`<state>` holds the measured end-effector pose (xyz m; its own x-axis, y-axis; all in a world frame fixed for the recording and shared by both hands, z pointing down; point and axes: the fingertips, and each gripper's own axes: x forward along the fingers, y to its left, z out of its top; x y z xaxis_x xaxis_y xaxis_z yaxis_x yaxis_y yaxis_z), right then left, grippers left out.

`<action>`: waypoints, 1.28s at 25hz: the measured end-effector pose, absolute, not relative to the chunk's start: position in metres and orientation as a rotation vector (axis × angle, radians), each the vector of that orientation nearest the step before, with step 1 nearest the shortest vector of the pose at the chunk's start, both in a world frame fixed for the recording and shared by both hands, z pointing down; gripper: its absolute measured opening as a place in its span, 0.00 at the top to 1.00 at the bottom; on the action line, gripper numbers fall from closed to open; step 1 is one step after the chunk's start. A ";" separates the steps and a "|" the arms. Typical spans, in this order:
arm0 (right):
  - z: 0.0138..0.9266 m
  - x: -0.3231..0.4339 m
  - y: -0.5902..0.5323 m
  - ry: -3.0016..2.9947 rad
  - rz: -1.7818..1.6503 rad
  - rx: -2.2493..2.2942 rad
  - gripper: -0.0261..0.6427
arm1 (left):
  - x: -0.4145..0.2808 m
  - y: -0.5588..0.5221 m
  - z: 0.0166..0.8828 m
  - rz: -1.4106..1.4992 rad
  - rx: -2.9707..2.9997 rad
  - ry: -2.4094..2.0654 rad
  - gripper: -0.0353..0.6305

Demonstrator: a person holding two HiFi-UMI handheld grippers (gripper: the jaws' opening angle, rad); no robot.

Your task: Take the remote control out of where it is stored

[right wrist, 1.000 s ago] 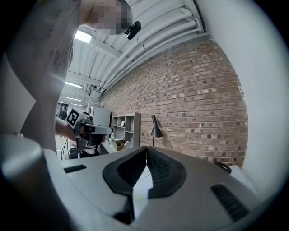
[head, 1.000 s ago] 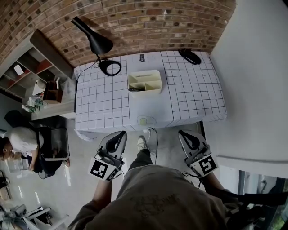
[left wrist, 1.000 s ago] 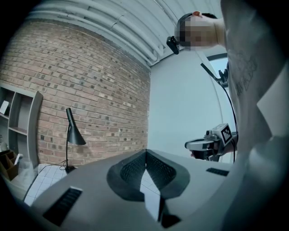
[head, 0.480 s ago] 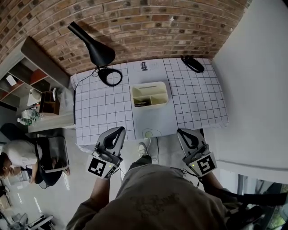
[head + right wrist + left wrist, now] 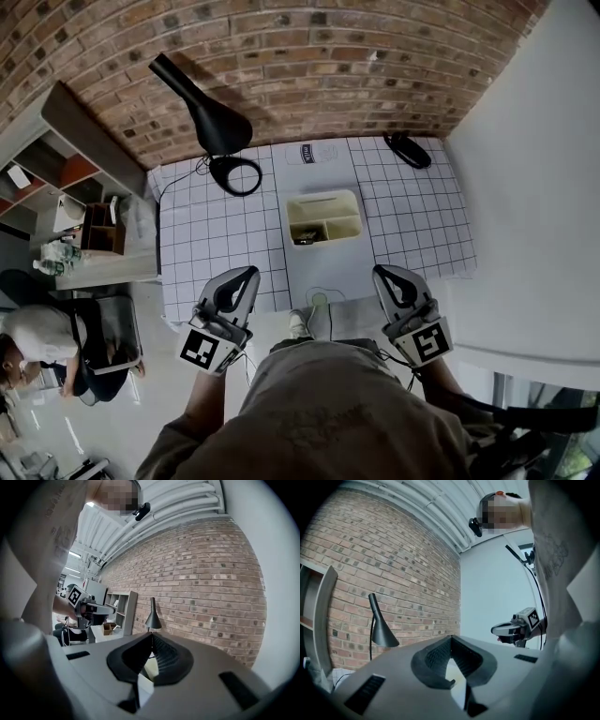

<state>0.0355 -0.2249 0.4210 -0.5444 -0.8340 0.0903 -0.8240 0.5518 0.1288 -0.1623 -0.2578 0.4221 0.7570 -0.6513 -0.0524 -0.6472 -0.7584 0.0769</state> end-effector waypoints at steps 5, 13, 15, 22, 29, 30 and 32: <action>0.425 0.034 -0.237 -2.617 -0.115 1.420 0.94 | -0.170 -0.266 0.426 -0.118 2.881 -1.077 0.94; 0.423 0.037 -0.249 -2.612 -0.128 1.445 0.94 | -0.168 -0.274 0.429 -0.124 2.878 -1.080 0.94; 0.422 0.038 -0.252 -2.620 -0.131 1.437 0.94 | -0.166 -0.275 0.427 -0.133 2.878 -1.084 0.94; 0.418 0.044 -0.261 -2.655 -0.139 1.381 0.94 | -0.153 -0.280 0.427 -0.130 2.857 -1.113 0.94; 0.412 0.069 -0.275 -2.697 -0.142 1.338 0.94 | -0.121 -0.286 0.420 -0.125 2.851 -1.147 0.94; 0.412 0.073 -0.276 -2.705 -0.143 1.331 0.94 | -0.116 -0.287 0.419 -0.122 2.852 -1.151 0.94; 0.411 0.082 -0.278 -2.717 -0.144 1.323 0.94 | -0.107 -0.288 0.416 -0.119 2.854 -1.161 0.94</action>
